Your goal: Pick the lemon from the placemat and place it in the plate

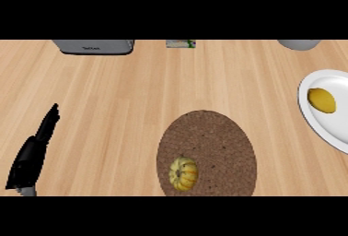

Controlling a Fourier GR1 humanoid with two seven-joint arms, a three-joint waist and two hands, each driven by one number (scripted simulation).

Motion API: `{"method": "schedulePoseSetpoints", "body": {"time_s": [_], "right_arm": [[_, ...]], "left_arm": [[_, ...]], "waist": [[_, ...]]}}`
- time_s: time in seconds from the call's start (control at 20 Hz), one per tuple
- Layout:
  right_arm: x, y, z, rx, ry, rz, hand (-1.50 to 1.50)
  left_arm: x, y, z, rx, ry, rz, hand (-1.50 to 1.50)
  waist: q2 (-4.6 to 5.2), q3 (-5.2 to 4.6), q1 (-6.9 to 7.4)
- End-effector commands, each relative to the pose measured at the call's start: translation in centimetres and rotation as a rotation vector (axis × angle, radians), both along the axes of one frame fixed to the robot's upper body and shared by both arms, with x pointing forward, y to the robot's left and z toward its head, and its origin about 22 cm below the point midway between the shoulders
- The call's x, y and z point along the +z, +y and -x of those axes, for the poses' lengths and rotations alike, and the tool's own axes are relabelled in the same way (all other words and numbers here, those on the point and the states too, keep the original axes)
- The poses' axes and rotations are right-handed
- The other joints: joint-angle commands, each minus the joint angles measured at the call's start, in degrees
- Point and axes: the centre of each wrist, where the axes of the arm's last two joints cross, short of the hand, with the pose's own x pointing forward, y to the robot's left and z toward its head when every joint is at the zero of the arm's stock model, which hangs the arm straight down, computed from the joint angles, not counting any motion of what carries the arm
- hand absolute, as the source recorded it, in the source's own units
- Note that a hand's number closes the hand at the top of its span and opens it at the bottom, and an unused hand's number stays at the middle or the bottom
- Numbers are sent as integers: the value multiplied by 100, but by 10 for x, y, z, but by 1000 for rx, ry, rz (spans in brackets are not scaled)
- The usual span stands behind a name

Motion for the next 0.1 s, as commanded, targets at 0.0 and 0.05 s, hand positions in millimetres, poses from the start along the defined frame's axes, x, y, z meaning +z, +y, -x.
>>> {"method": "schedulePoseSetpoints", "body": {"time_s": [0.0,0.05], "right_arm": [[3,-8,15,92,-54,-22,-150],[-3,-8,17,75,-52,-25,-150]], "left_arm": [[3,2,-1,4,-8,4,0],[-2,4,2,6,-2,6,0]], "waist": [[-5,7,15],[8,12,20]]}}
